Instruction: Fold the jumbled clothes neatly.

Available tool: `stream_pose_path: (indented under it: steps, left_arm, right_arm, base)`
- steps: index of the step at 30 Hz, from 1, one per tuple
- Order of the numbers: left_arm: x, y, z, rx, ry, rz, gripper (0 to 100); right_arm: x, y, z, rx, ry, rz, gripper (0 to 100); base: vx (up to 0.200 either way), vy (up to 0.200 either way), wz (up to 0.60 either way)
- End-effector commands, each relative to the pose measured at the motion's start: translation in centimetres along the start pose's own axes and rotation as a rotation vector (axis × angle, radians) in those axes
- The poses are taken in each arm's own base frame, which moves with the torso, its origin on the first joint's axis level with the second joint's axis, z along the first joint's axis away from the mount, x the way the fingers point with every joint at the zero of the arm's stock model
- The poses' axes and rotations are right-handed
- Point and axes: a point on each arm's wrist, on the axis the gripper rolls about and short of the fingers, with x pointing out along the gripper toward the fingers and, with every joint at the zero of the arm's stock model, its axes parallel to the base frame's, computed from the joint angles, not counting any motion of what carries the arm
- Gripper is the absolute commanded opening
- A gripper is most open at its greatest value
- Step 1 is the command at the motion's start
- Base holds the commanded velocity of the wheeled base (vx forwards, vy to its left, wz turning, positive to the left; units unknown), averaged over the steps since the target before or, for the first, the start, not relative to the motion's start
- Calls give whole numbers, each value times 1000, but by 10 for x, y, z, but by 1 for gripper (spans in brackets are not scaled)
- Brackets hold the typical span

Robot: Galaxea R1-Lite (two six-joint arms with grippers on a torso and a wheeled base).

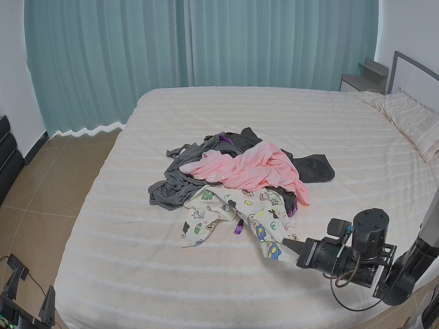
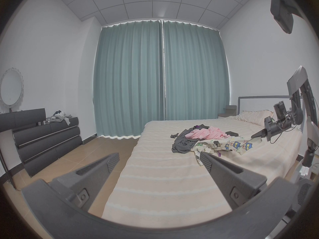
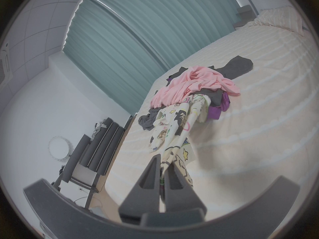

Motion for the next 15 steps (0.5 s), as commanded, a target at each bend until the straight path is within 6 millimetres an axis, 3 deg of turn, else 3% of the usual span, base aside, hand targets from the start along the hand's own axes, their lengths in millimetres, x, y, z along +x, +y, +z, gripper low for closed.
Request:
stream_pose_path:
  steps: [1, 9, 15]
  left_arm:
    - [0, 0, -5, 25, -1, -10, 100]
    - [0, 0, -5, 22, 2, -10, 100]
    - [0, 0, -5, 31, -1, -13, 100]
  right_arm:
    - [-22, 9, -4, -17, 4, 52, 0]
    - [1, -9, -25, -27, 97, -44, 0]
    - [-9, -6, -20, -25, 63, -13, 0]
  base:
    - [0, 0, 0]
    - [0, 0, 0]
    - [0, 0, 0]
